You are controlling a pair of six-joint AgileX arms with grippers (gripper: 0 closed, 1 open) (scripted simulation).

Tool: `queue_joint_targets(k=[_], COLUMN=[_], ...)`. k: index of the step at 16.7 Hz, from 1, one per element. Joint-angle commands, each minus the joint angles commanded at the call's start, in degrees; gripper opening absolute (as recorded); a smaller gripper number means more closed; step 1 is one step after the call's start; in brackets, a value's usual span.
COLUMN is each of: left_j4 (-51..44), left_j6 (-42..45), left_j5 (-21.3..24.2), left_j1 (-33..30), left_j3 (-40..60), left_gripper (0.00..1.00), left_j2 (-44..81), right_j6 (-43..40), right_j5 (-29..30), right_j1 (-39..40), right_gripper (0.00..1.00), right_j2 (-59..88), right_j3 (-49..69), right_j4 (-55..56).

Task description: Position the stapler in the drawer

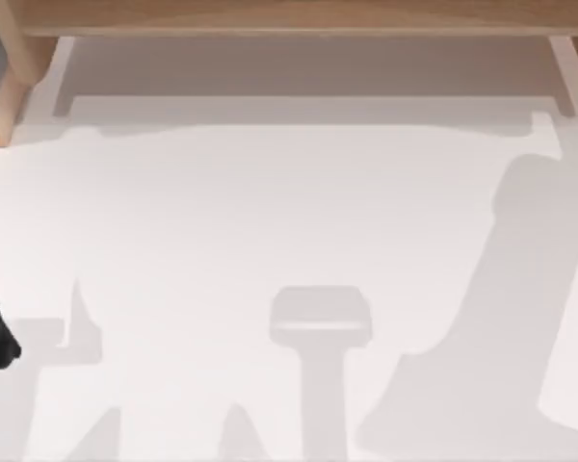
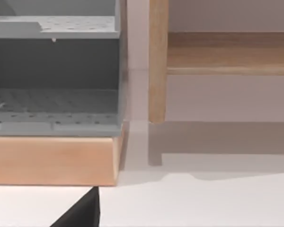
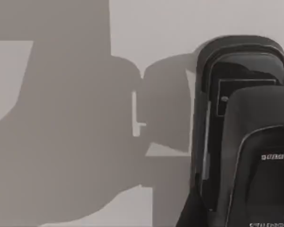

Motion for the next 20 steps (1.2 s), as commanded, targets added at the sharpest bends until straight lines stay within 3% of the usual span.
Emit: queue_joint_targets(k=[6, 20], left_j4=[0.0, 0.0], left_j6=[0.0, 0.0], left_j5=[0.0, 0.0], left_j1=[0.0, 0.0], left_j3=[0.0, 0.0], left_gripper=[1.0, 1.0], left_j2=[0.0, 0.0], right_j6=[0.0, -1.17], right_j5=[0.0, -1.73], right_j1=[0.0, -0.46], right_gripper=[0.98, 1.0], right_j2=[0.0, -5.21], right_j3=[0.0, -2.74], right_j4=[0.0, 2.96])
